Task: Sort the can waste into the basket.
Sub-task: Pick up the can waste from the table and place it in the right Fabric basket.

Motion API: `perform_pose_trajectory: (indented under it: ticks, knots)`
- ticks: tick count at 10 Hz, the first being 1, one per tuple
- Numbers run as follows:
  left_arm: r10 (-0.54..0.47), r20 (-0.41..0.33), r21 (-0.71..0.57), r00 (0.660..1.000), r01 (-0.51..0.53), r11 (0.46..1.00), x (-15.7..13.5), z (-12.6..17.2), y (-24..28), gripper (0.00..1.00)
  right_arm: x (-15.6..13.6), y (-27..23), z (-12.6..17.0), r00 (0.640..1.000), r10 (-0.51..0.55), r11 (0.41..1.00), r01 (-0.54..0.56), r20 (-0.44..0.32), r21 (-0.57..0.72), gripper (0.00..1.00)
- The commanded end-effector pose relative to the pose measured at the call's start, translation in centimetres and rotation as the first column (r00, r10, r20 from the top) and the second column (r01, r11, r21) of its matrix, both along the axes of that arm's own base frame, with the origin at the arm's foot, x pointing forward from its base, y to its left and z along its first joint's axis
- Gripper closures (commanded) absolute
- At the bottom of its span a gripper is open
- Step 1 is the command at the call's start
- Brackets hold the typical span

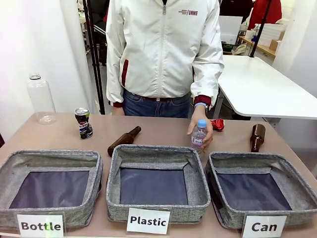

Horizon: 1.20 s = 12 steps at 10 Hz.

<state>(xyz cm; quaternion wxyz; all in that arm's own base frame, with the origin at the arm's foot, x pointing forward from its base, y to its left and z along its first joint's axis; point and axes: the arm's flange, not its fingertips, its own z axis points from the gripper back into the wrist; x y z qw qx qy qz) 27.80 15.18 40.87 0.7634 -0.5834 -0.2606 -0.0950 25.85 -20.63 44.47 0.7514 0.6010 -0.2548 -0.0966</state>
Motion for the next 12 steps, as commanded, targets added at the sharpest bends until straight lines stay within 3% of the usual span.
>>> perform_pose_trajectory:
  ticks: [1,3,5,7,8,9,10,11,12]
  knots:
    - [-0.015,0.068,0.070,0.998,0.010,0.997,1.5,1.0,-0.5,0.00,0.3,-0.2,0.2,0.999,-0.003,1.000,0.003,0.040,0.010,0.00]
    - [-0.110,0.089,0.127,0.990,0.099,0.987,6.1,2.0,-3.9,0.00,0.3,-0.2,0.2,0.999,-0.003,1.000,0.003,0.040,0.010,0.00]
    - [-0.089,0.063,0.205,0.994,0.074,0.976,10.6,1.8,-7.6,0.00,0.3,-0.2,0.2,0.999,-0.003,1.000,0.003,0.040,0.010,0.00]
    - [-0.017,0.086,0.324,0.996,-0.012,0.946,14.2,0.5,-11.2,0.00,0.3,-0.2,0.2,0.999,-0.003,1.000,0.003,0.040,0.010,0.00]
    - [-0.021,-0.032,0.386,0.999,0.031,0.922,15.3,-0.1,-12.1,0.00,0.3,-0.2,0.2,0.999,-0.003,1.000,0.003,0.040,0.010,0.00]
    - [-0.065,0.072,0.275,0.995,0.043,0.960,12.8,1.2,-10.5,0.00,0.3,-0.2,0.2,0.999,-0.003,1.000,0.003,0.040,0.010,0.00]
    - [-0.065,0.072,0.275,0.995,0.043,0.960,12.8,1.2,-10.5,0.00,0.3,-0.2,0.2,0.999,-0.003,1.000,0.003,0.040,0.010,0.00]
    - [-0.042,0.040,0.344,0.998,0.026,0.939,14.6,-0.1,-12.1,0.00,0.3,-0.2,0.2,0.999,-0.003,1.000,0.003,0.040,0.010,0.00]
    - [0.051,0.102,0.379,0.993,-0.086,0.921,16.1,-0.3,-13.1,0.00,0.3,-0.2,0.2,0.999,-0.003,1.000,0.003,0.040,0.010,0.00]
